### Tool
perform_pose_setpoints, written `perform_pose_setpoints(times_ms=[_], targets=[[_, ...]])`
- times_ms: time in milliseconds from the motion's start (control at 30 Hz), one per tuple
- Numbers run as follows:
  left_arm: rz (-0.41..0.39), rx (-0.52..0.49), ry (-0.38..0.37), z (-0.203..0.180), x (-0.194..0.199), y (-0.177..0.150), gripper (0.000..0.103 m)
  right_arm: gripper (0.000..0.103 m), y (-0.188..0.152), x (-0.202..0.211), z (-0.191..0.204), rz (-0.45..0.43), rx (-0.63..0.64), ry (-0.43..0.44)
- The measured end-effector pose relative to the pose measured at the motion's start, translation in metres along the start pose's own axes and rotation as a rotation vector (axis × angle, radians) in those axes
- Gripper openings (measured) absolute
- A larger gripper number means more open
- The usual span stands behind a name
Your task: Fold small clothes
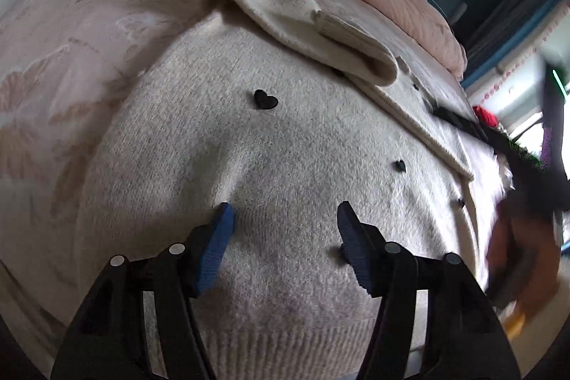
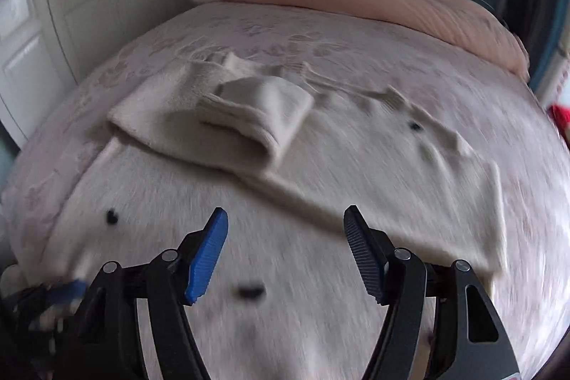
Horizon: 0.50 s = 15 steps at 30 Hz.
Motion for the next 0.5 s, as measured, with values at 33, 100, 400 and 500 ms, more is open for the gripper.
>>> perform_pose_setpoints(times_ms=[33,100,400,500], targets=[[-0.001,-0.013,0.008,-0.003,-0.001,-0.001,0.059,0.066,0.011,-0.014,0.007,0.013,0.011,-0.009],[-0.003,-0.046,0.022,-0.009,-0.004,-0.001,0.061,0.066,0.028,-0.034,0.019,0.031,0.014,-0.028],[-0.007,-0.036,-0.020,-0.009,-0.002,0.004,0.065,0.006,0.068,-0.052,-0.013,0.035,-0.247,0.081],[-0.049,0.048,-0.061,-0.001,0.013,0.022,0.065,0.007,0.056,-0.011,-0.076,-0.055,-0.531,0.207]])
Point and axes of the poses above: each gripper's, at about its wrist camera, not at the fingertips, and x roughly against the way its jaws point, z to its left, y to its top, the point moved 2 cm from there along -x, roughly the way its jaws point, and after that the axes turned 8 degrees about -x, right-handed, at the moved point
